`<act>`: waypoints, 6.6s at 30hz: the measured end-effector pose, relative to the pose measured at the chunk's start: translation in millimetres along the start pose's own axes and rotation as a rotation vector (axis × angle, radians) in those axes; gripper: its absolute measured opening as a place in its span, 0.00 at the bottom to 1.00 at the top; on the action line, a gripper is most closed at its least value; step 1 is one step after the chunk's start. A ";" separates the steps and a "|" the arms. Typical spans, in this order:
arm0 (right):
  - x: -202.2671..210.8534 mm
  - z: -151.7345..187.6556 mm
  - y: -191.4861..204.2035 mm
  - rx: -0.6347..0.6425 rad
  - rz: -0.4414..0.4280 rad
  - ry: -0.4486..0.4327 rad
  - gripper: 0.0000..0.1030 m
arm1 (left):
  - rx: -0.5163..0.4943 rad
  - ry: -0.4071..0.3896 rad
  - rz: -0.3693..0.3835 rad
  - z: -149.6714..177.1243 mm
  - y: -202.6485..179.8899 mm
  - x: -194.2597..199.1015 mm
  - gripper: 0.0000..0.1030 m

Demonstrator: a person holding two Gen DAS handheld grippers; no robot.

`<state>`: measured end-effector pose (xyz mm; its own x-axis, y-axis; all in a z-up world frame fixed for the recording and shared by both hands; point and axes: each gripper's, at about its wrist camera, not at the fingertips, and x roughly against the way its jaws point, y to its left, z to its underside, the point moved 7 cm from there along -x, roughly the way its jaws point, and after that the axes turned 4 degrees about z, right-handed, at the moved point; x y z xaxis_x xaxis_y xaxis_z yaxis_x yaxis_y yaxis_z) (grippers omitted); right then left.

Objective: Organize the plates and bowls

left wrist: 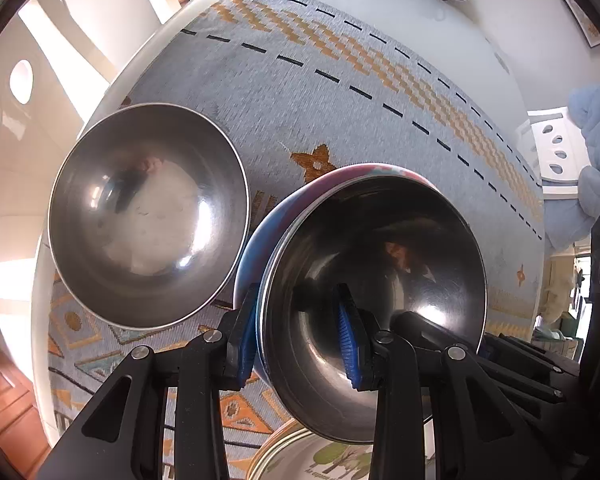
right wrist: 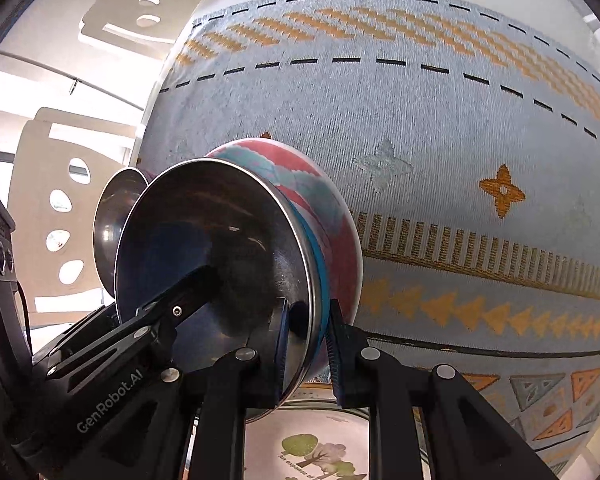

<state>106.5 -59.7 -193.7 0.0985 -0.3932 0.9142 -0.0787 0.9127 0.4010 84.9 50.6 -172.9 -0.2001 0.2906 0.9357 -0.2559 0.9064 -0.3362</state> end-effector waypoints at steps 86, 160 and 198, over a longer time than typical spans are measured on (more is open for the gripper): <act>-57.6 -65.7 150.2 0.420 0.030 0.097 0.56 | 0.384 -0.004 -0.079 -5.8 168.7 7.7 0.64; 36.8 -17.4 -0.4 0.074 -0.026 -0.001 0.16 | -0.046 0.006 -0.050 0.0 -6.8 20.2 0.32; -20.2 -6.4 -20.2 -0.085 -0.209 0.071 0.55 | 0.002 0.062 0.067 -4.1 23.7 -6.0 0.48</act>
<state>112.4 -69.4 -220.6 0.1741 -0.5686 0.8039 0.0340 0.8194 0.5722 84.0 71.6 -186.1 -0.1577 0.3695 0.9157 -0.2459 0.8834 -0.3989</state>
